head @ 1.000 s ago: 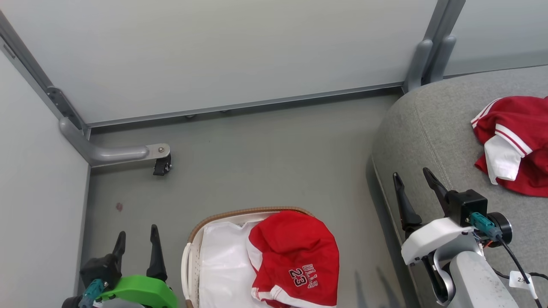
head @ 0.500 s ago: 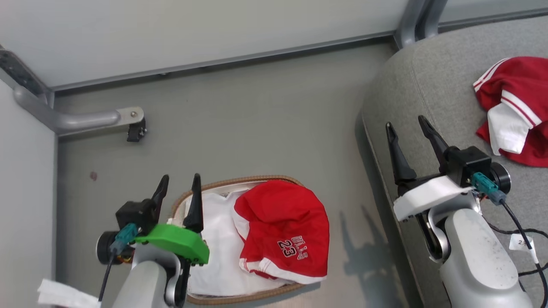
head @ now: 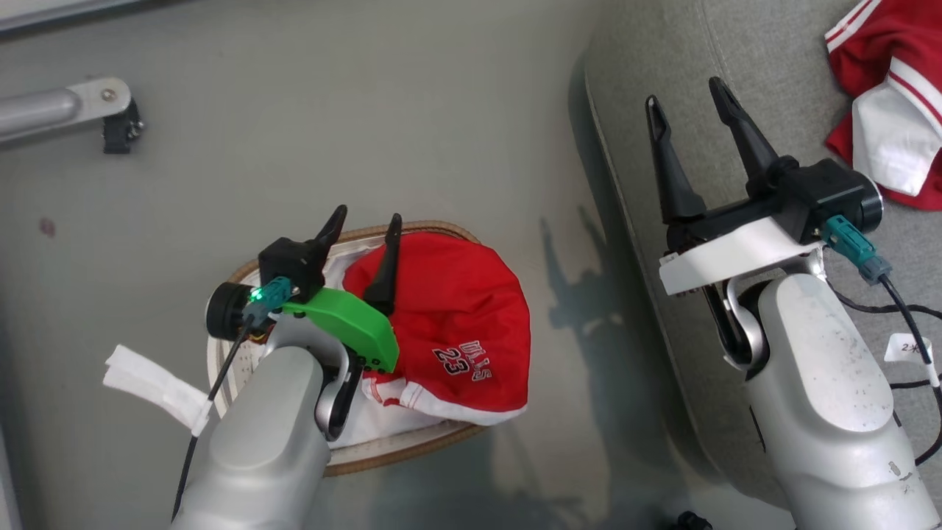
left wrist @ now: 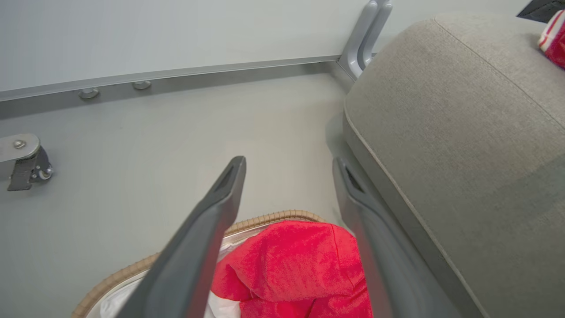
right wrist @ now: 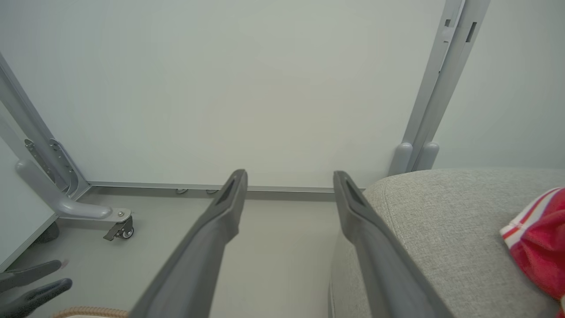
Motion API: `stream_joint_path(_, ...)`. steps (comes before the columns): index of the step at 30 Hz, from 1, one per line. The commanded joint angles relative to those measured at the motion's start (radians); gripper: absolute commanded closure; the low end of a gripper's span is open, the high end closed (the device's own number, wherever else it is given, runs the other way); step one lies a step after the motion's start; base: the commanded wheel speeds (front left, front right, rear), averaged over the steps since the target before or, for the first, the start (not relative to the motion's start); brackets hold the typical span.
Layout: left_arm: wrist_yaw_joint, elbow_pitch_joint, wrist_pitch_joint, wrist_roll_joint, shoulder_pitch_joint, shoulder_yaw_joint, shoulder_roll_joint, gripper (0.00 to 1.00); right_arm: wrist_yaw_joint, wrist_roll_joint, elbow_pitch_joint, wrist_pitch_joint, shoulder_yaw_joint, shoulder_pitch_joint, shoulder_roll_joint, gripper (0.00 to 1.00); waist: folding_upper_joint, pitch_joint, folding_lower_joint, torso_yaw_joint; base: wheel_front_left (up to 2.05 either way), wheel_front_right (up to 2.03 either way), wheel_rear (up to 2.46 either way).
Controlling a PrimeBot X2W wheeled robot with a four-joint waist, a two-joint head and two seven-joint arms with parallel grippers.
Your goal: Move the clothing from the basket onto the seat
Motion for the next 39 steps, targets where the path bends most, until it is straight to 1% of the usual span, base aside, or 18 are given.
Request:
stream_joint_path(1, -0.004, 0.014, -0.001, -0.017, -0.029, -0.026, 0.017, 0.00, -0.001, 0.008, -0.009, -0.002, 0.003, -0.018, -0.002, 0.00, 0.0000, 0.116, 0.0000, -0.077, 0.00, 0.00, 0.00)
stream_joint_path(3, -0.004, 0.038, -0.001, -0.031, -0.054, -0.087, 0.037, 0.00, -0.001, 0.012, -0.021, -0.002, 0.010, -0.034, -0.002, 0.00, 0.0000, 0.141, 0.0000, -0.088, 0.00, 0.00, 0.00)
stream_joint_path(7, -0.004, 0.102, -0.001, -0.097, -0.088, -0.213, 0.068, 0.00, -0.001, 0.036, -0.035, -0.002, 0.020, -0.047, -0.002, 0.00, 0.0000, 0.181, 0.0000, -0.105, 0.00, 0.00, 0.00)
stream_joint_path(16, -0.004, 0.220, 0.008, -0.213, -0.143, -0.535, 0.134, 0.00, -0.001, 0.043, -0.052, -0.002, 0.029, -0.057, -0.002, 0.00, 0.0000, 0.245, 0.0000, -0.119, 0.00, 0.00, 0.00)
stream_joint_path(21, -0.004, 0.251, 0.015, -0.274, -0.188, -0.681, 0.167, 0.00, -0.001, 0.046, -0.070, -0.002, 0.036, -0.072, -0.002, 0.00, 0.0000, 0.287, 0.0000, -0.127, 0.00, 0.00, 0.00)
stream_joint_path(25, -0.004, 0.274, 0.021, -0.298, -0.233, -0.784, 0.187, 0.00, -0.001, 0.054, -0.087, -0.002, 0.045, -0.085, -0.002, 0.00, 0.0000, 0.320, 0.0000, -0.139, 0.00, 0.00, 0.00)
stream_joint_path(27, -0.004, 0.283, 0.021, -0.308, -0.248, -0.814, 0.197, 0.00, -0.001, 0.063, -0.094, -0.002, 0.052, -0.093, -0.002, 0.00, 0.0000, 0.332, 0.0000, -0.147, 0.00, 0.00, 0.00)
stream_joint_path(32, -0.004, 0.297, 0.029, -0.305, -0.287, -0.850, 0.218, 0.00, -0.001, 0.080, -0.119, -0.002, 0.070, -0.111, -0.002, 0.00, 0.0000, 0.364, 0.0000, -0.165, 0.00, 0.00, 0.00)
stream_joint_path(36, -0.004, 0.305, 0.033, -0.277, -0.319, -0.860, 0.228, 0.00, -0.001, 0.091, -0.146, -0.002, 0.081, -0.123, -0.002, 0.00, 0.0000, 0.396, 0.0000, -0.176, 0.00, 0.00, 0.00)
stream_joint_path(39, -0.004, 0.291, 0.059, -0.242, -0.335, -0.861, 0.241, 0.00, -0.001, 0.101, -0.164, -0.002, 0.093, -0.137, -0.002, 0.00, 0.0000, 0.423, 0.0000, -0.186, 0.00, 0.00, 0.00)
